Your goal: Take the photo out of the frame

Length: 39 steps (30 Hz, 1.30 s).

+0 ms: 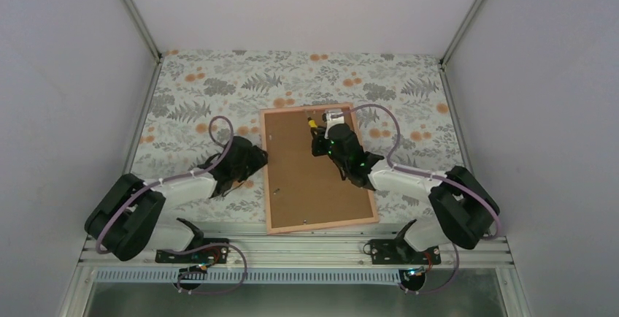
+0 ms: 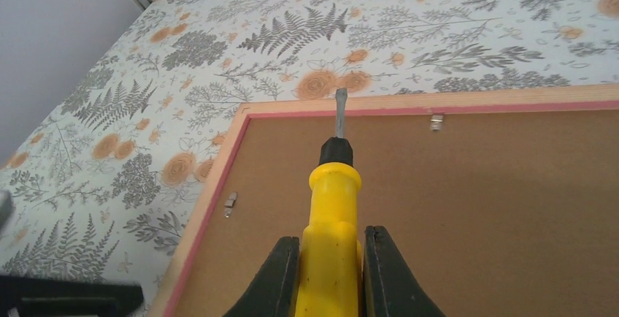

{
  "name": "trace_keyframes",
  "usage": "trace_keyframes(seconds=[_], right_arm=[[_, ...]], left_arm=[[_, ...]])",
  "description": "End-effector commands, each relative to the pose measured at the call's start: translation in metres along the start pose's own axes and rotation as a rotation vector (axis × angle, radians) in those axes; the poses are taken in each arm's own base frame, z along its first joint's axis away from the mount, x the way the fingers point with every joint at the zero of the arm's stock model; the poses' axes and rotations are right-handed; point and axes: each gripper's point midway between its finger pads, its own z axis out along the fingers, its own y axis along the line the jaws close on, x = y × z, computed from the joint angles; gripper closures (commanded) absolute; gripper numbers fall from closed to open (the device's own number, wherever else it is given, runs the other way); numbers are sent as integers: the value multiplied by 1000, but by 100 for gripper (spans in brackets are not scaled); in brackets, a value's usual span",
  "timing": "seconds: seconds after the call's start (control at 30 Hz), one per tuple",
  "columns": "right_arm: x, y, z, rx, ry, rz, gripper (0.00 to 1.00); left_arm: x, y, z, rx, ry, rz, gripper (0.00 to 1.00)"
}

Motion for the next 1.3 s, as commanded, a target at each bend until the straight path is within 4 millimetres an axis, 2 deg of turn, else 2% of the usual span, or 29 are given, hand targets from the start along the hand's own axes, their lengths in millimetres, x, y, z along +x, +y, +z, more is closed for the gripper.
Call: trace_keyframes(seconds=[0.0,0.07,0.13,0.23,0.37,0.5,0.67,0.8,1.03,1.27], right_arm=[[-13,-10,-13,-1,-54,-48,96],[-11,-17,-17,10,-52,-57,96],[-8,-21,-21,14,-50,-65,96],[-4,-27,-25,15,-45,-64,96],[-1,-30,-30,13,-43,-58,96],[1,-30,-32,5,-33,-53,96],[1,-32,-38,3,-35,-55,96],[2,-35,-41,15,-32,-50,96],[6,-35,-40,11,-19,-49,96],[8,-35,-36,13,-10,-55,96]], left_arm=[[-49,9,-19,-208,-121,281,29],[-76,-12,-23,-241,-163,423,18],[-99,-44,-23,-226,-201,582,14],[-123,-71,-19,-231,-239,776,6],[-135,-100,9,-171,-188,1005,2],[-131,-120,44,-103,-113,1161,1],[-119,-117,92,-71,19,1305,2],[-116,-114,118,-60,92,1349,6],[-109,-108,142,-6,183,1358,13],[-120,-97,159,-40,232,1320,30]])
